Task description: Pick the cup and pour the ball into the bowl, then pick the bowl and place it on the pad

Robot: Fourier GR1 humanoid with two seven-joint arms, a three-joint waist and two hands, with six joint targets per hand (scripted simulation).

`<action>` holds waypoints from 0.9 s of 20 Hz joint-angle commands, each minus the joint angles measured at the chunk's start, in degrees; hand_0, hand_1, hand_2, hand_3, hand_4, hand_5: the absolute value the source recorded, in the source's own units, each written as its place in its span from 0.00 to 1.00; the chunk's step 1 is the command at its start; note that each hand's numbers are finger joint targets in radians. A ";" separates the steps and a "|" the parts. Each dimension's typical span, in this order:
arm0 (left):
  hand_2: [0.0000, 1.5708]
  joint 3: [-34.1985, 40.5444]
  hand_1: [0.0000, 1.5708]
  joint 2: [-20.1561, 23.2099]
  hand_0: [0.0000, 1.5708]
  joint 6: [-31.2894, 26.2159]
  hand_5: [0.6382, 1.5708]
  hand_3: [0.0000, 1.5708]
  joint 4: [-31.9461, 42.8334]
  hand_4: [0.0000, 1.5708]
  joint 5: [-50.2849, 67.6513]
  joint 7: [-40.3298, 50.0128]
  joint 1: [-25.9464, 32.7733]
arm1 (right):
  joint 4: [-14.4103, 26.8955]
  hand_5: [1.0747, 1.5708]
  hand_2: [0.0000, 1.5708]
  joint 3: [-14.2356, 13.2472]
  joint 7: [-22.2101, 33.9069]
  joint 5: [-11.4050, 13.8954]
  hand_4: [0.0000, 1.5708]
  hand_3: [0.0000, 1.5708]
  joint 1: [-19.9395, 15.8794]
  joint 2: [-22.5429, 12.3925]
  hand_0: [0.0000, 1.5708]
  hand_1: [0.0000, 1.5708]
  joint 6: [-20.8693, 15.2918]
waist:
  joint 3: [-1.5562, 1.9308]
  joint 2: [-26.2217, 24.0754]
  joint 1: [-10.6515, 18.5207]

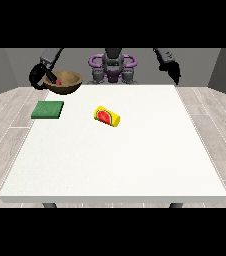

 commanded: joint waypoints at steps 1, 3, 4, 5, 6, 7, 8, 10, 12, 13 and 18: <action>0.00 2.20 0.00 3.42 0.00 -5.07 0.94 0.00 -4.37 0.82 3.94 0.62 1.02 | 3.97 1.00 1.00 -5.37 -5.37 -2.15 0.57 0.00 2.83 -7.32 1.00 1.00 2.92 | 0.06 1.83 4.65; 0.00 9.41 0.00 11.04 0.00 -9.25 0.97 0.00 -0.87 0.84 8.76 0.53 -1.74 | 2.59 1.00 1.00 -6.37 -7.88 -4.07 0.59 0.00 3.33 -7.83 1.00 1.00 5.41 | 0.04 3.76 2.26; 0.00 11.11 0.00 13.71 0.00 -10.82 0.99 0.00 -0.50 0.84 9.95 0.40 -3.66 | 2.91 1.00 1.00 -6.83 -7.48 -3.69 0.56 0.00 1.62 -7.93 1.00 1.00 3.57 | 0.03 5.65 3.52; 0.00 13.73 0.00 16.24 0.00 -13.07 1.00 0.00 0.98 0.83 11.58 -2.63 -2.21 | 2.74 1.00 1.00 -8.34 -11.29 -5.05 0.55 0.00 3.08 -7.81 1.00 1.00 3.72 | 0.03 7.91 3.78; 0.00 15.07 0.00 17.25 0.00 -13.85 1.00 0.00 3.09 0.82 11.89 -4.47 -0.99 | 1.74 1.00 1.00 -7.19 -10.88 -4.32 0.55 0.00 3.49 -7.02 1.00 1.00 3.67 | -0.02 7.05 3.14; 0.00 16.87 0.00 20.43 0.00 -17.52 1.00 0.00 5.13 0.82 13.72 -5.26 -1.95 | 1.53 1.00 1.00 -7.20 -11.23 -3.94 0.55 0.00 3.05 -6.05 1.00 1.00 1.69 | -0.04 9.31 3.51; 0.00 17.02 0.00 20.33 0.00 -17.43 1.00 0.00 5.44 0.81 13.90 -4.71 -1.72 | 1.93 1.00 1.00 -6.66 -10.49 -2.85 0.52 0.00 3.16 -6.87 1.00 1.00 1.43 | -0.02 7.87 3.66; 0.00 20.67 0.00 23.99 0.00 -19.86 1.00 0.00 9.57 0.81 16.53 -5.81 -3.62 | 1.41 0.99 1.00 -6.67 -12.59 -3.75 0.51 0.00 3.29 -5.73 1.00 1.00 2.63 | -0.03 10.04 2.29; 0.00 19.48 0.00 23.72 0.00 -21.14 1.00 0.00 8.10 0.78 15.74 -5.85 -0.44 | 4.07 0.99 1.00 -8.97 -12.42 -4.70 0.51 0.00 3.16 -8.10 1.00 1.00 2.82 | 0.00 8.27 4.31; 0.00 19.62 0.00 23.17 0.00 -20.94 0.99 0.00 10.55 0.77 15.05 -9.22 -1.14 | 3.67 0.99 1.00 -9.13 -12.21 -4.65 0.49 0.00 1.14 -7.23 1.00 1.00 0.75 | -0.01 10.65 3.62; 0.00 20.06 0.00 24.54 0.00 -21.91 0.99 0.00 7.31 0.76 16.85 -7.71 -2.86 | 9.60 0.98 1.00 -14.46 -15.36 -6.34 0.00 0.45 -0.24 -11.05 1.00 1.00 -2.52 | 0.06 15.11 5.21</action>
